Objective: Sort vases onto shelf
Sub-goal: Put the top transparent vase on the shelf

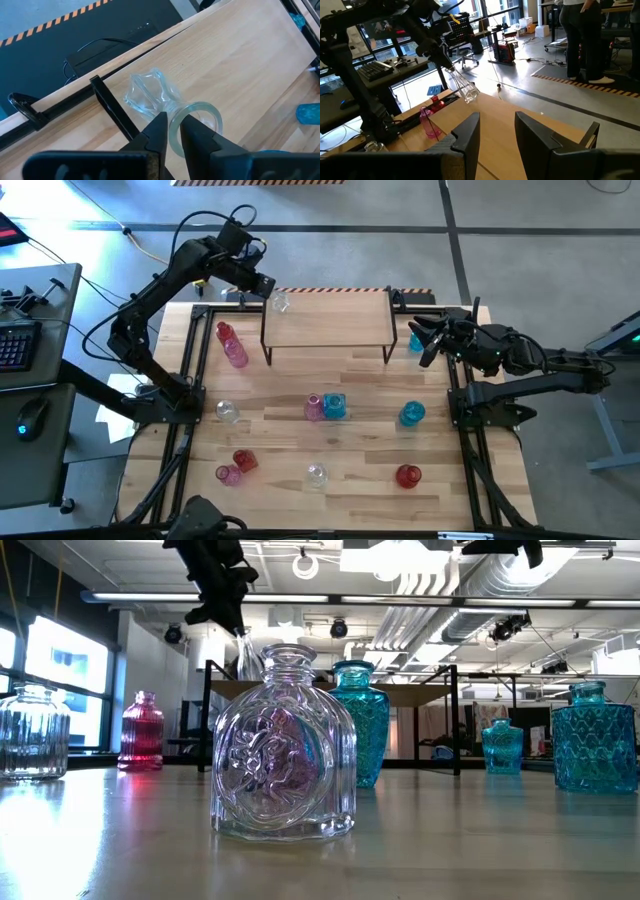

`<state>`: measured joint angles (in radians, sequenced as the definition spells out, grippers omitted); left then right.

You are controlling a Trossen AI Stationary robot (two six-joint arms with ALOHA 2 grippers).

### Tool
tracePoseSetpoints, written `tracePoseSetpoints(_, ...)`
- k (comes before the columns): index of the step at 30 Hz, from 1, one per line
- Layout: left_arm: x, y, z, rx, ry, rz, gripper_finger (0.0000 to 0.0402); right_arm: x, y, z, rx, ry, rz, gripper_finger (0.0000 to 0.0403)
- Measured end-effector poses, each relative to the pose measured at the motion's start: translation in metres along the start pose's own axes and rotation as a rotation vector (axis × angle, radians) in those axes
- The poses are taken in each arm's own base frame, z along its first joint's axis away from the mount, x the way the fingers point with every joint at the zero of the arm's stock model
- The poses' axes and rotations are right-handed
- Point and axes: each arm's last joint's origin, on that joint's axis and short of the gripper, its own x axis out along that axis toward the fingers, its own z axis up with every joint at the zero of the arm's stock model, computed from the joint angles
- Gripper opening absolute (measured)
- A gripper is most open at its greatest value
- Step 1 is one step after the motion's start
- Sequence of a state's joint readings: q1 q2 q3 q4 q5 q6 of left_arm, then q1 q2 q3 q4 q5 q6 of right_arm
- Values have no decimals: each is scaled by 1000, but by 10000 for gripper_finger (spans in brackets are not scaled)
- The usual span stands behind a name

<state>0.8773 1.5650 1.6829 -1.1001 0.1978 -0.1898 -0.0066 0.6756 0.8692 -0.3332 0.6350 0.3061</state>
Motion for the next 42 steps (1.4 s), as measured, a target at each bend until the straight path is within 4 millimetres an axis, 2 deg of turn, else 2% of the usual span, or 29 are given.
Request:
tracePoseSetpoints(9, 0, 0, 0, -14, 0, 1, 62, 0, 0, 0, 0, 0, 0, 110)
tracePoseSetpoints(18, 0, 1, 1, -15, -19, 48, 63, 0, 0, 0, 0, 0, 0, 110)
tracePoseSetpoints(36, 0, -1, 7, -1, -80, 36, 63, 0, 0, 0, 0, 0, 0, 110)
tracePoseSetpoints(42, -19, -8, 17, 40, -151, 21, 63, 0, 0, 0, 0, 0, 0, 110)
